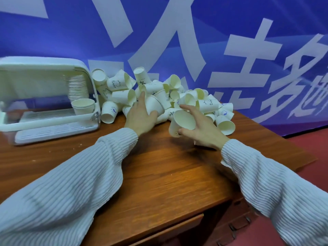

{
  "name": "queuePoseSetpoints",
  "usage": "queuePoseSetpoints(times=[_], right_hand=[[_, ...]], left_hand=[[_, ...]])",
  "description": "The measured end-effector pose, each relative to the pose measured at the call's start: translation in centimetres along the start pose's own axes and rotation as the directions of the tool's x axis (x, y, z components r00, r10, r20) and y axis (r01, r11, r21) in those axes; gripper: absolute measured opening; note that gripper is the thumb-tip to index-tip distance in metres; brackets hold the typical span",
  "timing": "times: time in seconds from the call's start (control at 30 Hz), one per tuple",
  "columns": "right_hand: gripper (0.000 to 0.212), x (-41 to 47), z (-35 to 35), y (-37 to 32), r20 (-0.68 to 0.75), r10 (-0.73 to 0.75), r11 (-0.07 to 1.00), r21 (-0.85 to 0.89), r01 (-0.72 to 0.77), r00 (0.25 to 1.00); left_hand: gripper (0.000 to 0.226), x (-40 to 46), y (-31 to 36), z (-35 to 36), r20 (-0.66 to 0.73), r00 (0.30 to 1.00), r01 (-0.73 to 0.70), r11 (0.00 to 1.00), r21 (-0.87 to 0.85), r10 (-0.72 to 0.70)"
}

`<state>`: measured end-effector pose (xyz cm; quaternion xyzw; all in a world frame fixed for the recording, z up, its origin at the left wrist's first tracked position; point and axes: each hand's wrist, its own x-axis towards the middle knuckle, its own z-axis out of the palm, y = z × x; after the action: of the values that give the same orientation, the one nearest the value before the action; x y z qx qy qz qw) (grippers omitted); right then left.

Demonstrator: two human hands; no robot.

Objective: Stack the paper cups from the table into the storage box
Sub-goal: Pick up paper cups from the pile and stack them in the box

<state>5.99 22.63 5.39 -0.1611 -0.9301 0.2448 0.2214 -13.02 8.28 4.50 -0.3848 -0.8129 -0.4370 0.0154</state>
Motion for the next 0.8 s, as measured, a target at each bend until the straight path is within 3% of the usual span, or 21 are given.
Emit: queuePoseSetpoints(times=[0.23, 0.37, 0.5, 0.67, 0.8], right_hand=[[0.066, 6.6, 4.4, -8.9, -0.108, -0.058, 0.979, 0.187, 0.078, 0.992], [0.071, 11.5, 7.6, -14.9, -0.110, -0.085, 0.957, 0.267, 0.112, 0.990], [0.068, 15.8, 10.8, -19.0, -0.082, -0.119, 0.955, 0.264, 0.137, 0.990], [0.069, 20.1, 15.2, -21.7, -0.015, -0.170, 0.980, 0.107, 0.171, 0.985], [0.072, 22.0, 17.3, -21.7, 0.249, -0.166, 0.968, -0.142, 0.206, 0.954]], left_hand=[[0.100, -1.5, -3.7, -9.8, -0.314, 0.942, 0.057, 0.981, -0.187, -0.114], [0.081, -2.0, -6.9, -14.1, -0.502, 0.850, 0.086, 0.982, -0.167, -0.160], [0.067, -2.2, -9.7, -16.9, -0.590, 0.771, 0.100, 0.961, -0.258, -0.238], [0.077, -2.9, -13.0, -19.2, -0.610, 0.750, 0.135, 0.962, -0.238, -0.256], [0.087, -3.4, -14.7, -19.8, -0.575, 0.777, 0.130, 0.960, -0.250, -0.255]])
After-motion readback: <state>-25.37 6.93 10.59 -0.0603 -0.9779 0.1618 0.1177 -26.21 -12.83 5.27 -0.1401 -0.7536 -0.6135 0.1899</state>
